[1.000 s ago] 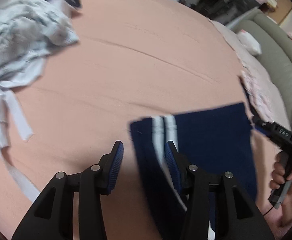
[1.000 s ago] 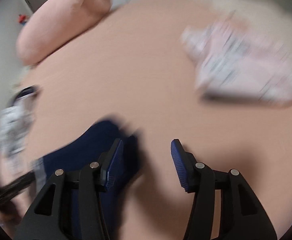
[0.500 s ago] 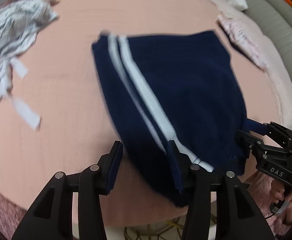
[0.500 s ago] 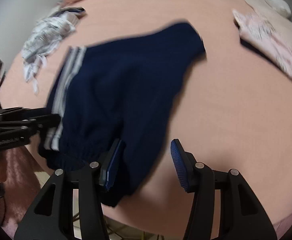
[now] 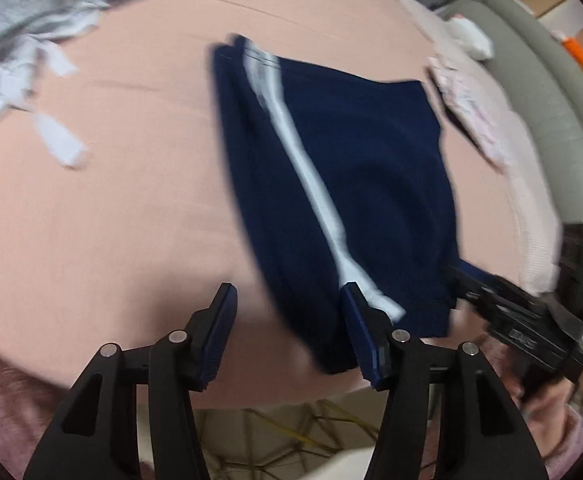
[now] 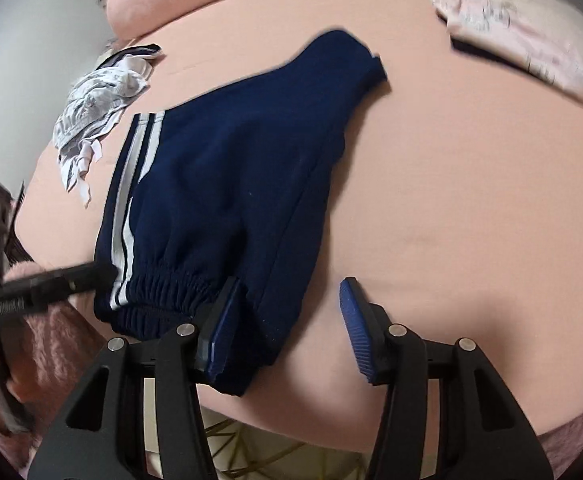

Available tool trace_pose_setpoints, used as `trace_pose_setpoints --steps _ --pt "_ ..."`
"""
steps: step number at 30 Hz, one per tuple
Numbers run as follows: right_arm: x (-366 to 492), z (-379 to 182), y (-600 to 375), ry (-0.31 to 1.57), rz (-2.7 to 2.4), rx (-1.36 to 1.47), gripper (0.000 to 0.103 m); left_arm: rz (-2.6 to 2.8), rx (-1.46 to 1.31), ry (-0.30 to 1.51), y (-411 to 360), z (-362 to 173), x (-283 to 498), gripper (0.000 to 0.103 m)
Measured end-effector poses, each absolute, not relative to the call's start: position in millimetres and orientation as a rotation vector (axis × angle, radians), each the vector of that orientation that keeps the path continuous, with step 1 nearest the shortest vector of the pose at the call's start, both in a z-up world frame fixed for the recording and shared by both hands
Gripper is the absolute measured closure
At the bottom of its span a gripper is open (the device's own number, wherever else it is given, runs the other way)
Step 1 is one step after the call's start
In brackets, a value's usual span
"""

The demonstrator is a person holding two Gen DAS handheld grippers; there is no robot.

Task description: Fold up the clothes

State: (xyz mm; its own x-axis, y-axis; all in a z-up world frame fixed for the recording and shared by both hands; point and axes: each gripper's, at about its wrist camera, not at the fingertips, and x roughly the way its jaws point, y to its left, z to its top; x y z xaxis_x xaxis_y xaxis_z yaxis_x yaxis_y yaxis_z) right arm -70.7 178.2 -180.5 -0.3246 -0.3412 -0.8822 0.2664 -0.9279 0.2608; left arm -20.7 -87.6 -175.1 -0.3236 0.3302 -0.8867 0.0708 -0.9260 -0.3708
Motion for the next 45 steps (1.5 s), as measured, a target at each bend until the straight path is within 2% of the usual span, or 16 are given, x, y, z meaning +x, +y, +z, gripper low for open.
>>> trace_pose_setpoints --steps 7,10,12,13,15,20,23,25,26,30,37,39,41,43,44,45 --pt "-66 -174 189 -0.287 -2.216 1.506 0.05 2.206 -1.607 -0.84 -111 -183 -17 0.048" --pt "-67 -183 181 -0.289 -2.169 1.535 0.05 2.152 -1.623 -0.835 -100 -193 -11 0.048" --pt "-65 -182 181 -0.289 -2.16 1.537 0.067 2.175 -1.626 -0.823 -104 -190 -11 0.049" --pt "-66 -184 178 -0.311 -2.14 1.537 0.07 2.187 -1.628 -0.817 -106 -188 -11 0.064" --pt "-64 -180 176 -0.302 -2.152 1.537 0.076 2.211 -1.63 -0.805 -110 -185 -12 0.078" --pt "-49 -165 170 -0.322 -2.088 1.53 0.081 2.269 -1.636 -0.774 -120 -177 -13 0.08" --pt "-37 -161 160 -0.227 -2.083 1.547 0.076 2.304 -1.639 -0.755 -126 -172 -13 0.076" --pt "-38 -161 163 -0.182 -2.127 1.563 0.066 2.326 -1.639 -0.746 -131 -169 -14 0.048" --pt "-44 -160 171 -0.223 -2.156 1.567 0.065 2.332 -1.626 -0.756 -136 -168 -19 0.044" --pt "-75 -157 202 -0.393 -2.257 1.549 0.053 2.375 -1.569 -0.714 -140 -164 -52 0.044" --pt "-151 -181 237 -0.526 -2.348 1.616 0.051 2.355 -1.608 -0.69 -126 -189 -122 0.044" --pt "-162 -188 233 -0.59 -2.281 1.609 0.046 2.369 -1.596 -0.645 -121 -189 -124 0.046" --pt "-171 -191 226 -0.631 -2.23 1.577 0.04 2.382 -1.583 -0.601 -117 -188 -126 0.055" --pt "-180 -195 215 -0.612 -2.216 1.556 0.038 2.393 -1.573 -0.56 -113 -188 -129 0.075" --pt "-185 -199 210 -0.596 -2.221 1.556 0.042 2.395 -1.577 -0.557 -112 -189 -132 0.078" --pt "-188 -201 207 -0.556 -2.259 1.568 0.07 2.396 -1.581 -0.553 -111 -189 -134 0.081"
